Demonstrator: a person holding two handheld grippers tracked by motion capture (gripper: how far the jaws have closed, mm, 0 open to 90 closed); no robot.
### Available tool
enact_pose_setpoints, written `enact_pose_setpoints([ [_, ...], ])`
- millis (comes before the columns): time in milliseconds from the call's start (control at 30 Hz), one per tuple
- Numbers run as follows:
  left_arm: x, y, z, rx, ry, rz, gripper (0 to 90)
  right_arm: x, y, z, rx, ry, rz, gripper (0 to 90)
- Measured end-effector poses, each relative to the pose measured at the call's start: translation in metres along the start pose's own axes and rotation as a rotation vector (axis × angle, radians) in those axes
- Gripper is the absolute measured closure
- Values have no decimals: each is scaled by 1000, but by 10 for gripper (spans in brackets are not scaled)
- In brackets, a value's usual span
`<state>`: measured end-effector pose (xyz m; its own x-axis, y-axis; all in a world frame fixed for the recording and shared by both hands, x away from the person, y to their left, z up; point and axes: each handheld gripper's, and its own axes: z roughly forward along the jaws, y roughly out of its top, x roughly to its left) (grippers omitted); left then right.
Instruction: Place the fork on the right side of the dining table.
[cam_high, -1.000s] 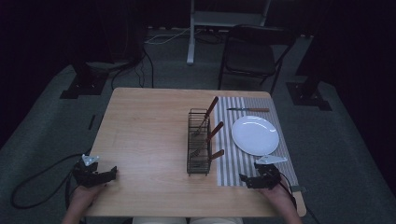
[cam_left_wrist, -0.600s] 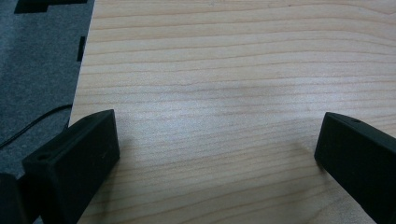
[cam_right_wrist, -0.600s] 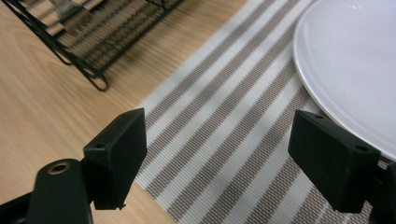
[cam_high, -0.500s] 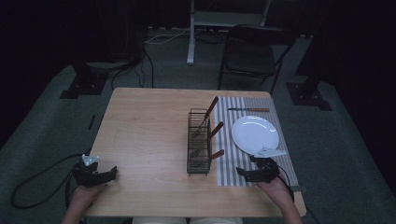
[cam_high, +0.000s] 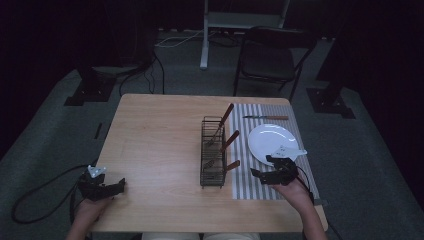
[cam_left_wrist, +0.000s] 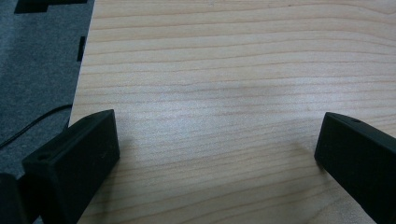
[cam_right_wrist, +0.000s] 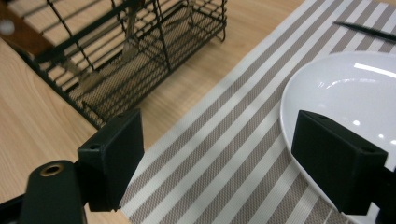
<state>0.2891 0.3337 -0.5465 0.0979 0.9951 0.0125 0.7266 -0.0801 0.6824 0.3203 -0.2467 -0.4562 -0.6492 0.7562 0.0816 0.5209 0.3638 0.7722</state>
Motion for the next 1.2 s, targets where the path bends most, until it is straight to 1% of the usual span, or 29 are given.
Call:
enact_pose_setpoints([
  [33, 0, 0, 0, 0, 0, 0, 2, 0, 2, 0, -6, -7, -2, 154],
  [100, 0, 0, 0, 0, 0, 0, 2, -2, 7, -1, -6, 1, -4, 154],
  [133, 0, 0, 0, 0, 0, 0, 2, -3, 11, -1, -10, -7, -8, 154],
  [233, 0, 0, 0, 0, 0, 0, 2, -5, 18, -1, -14, 2, -9, 154],
  [267, 0, 0, 0, 0, 0, 0, 3, -6, 21, -1, -12, 16, -7, 154],
  [367, 0, 0, 0, 0, 0, 0, 2, -8, 29, -1, -19, 20, -3, 154],
  [400, 0, 0, 0, 0, 0, 0, 2, -9, 32, -1, -27, 14, -3, 154],
  [467, 0, 0, 0, 0, 0, 0, 3, -11, 37, -1, -32, 22, 1, 155],
  [533, 0, 0, 0, 0, 0, 0, 2, -11, 42, -2, -39, 23, -7, 154],
  [767, 0, 0, 0, 0, 0, 0, 3, -10, 58, -2, -58, 31, -23, 155],
  [900, 0, 0, 0, 0, 0, 1, 3, -7, 66, 0, -61, 55, -30, 163],
  [1033, 0, 0, 0, 0, 0, 1, 3, -2, 74, 4, -58, 71, -49, 164],
  [1200, 0, 0, 0, -2, 0, -4, 2, 2, 82, 10, -65, 100, -54, 174],
])
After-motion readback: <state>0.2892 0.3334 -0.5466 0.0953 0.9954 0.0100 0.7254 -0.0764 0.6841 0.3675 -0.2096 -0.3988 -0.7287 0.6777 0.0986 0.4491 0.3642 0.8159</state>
